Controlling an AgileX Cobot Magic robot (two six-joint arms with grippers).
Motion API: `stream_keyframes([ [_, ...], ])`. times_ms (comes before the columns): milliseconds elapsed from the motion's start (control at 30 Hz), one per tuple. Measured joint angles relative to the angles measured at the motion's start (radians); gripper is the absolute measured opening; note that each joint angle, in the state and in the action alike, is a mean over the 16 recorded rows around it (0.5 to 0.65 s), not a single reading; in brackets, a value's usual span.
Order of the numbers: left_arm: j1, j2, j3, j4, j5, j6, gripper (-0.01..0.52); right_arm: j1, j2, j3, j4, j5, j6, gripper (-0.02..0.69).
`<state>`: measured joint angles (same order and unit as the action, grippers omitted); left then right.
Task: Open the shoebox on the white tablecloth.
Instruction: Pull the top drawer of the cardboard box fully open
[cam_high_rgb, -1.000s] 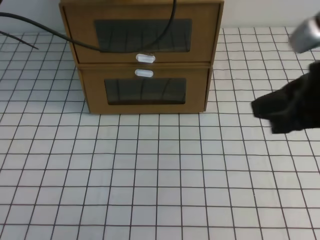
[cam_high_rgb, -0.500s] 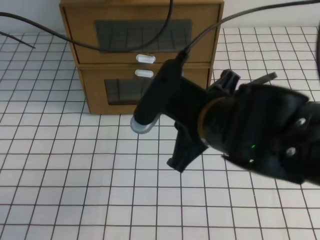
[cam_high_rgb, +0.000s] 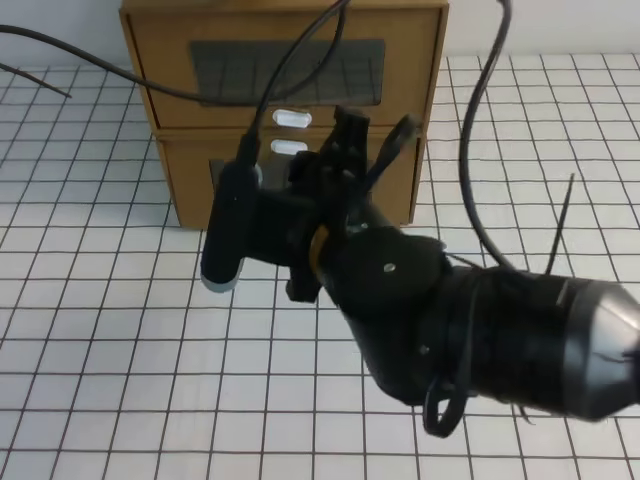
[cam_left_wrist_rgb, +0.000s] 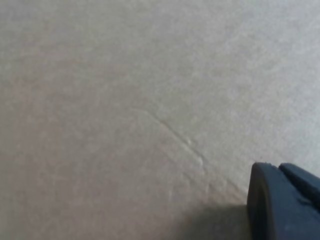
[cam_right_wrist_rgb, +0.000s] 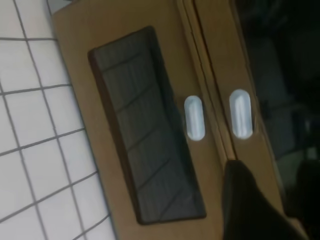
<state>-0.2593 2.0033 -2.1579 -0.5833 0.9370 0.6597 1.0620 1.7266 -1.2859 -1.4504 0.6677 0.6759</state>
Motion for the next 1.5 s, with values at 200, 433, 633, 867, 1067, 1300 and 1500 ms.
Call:
stream_keyframes([
  [200,0.000,0.000,0.000,0.000,0.001,0.000,-0.002,-0.007,0.082,-0.027,-0.141,0.011,0.071,0.243],
  [433,0.000,0.000,0.000,-0.001,0.002,0.000,-0.002,-0.031,0.163,-0.087,-0.190,0.041,0.105,0.270],
  [633,0.000,0.000,0.000,-0.002,0.002,0.000,-0.002,-0.062,0.205,-0.140,-0.194,0.038,0.108,0.270],
  [867,0.000,0.000,0.000,-0.004,0.002,0.000,-0.002,-0.097,0.221,-0.177,-0.196,-0.002,0.108,0.270],
  [1067,0.000,0.000,0.000,-0.004,0.002,0.000,-0.002,-0.124,0.235,-0.197,-0.198,-0.036,0.108,0.270],
  [1300,0.000,0.000,-0.001,-0.004,0.002,0.000,-0.002,-0.144,0.259,-0.231,-0.199,-0.055,0.106,0.270],
  [1500,0.000,0.000,-0.002,-0.004,0.003,0.000,-0.002,-0.154,0.282,-0.263,-0.200,-0.075,0.101,0.270],
])
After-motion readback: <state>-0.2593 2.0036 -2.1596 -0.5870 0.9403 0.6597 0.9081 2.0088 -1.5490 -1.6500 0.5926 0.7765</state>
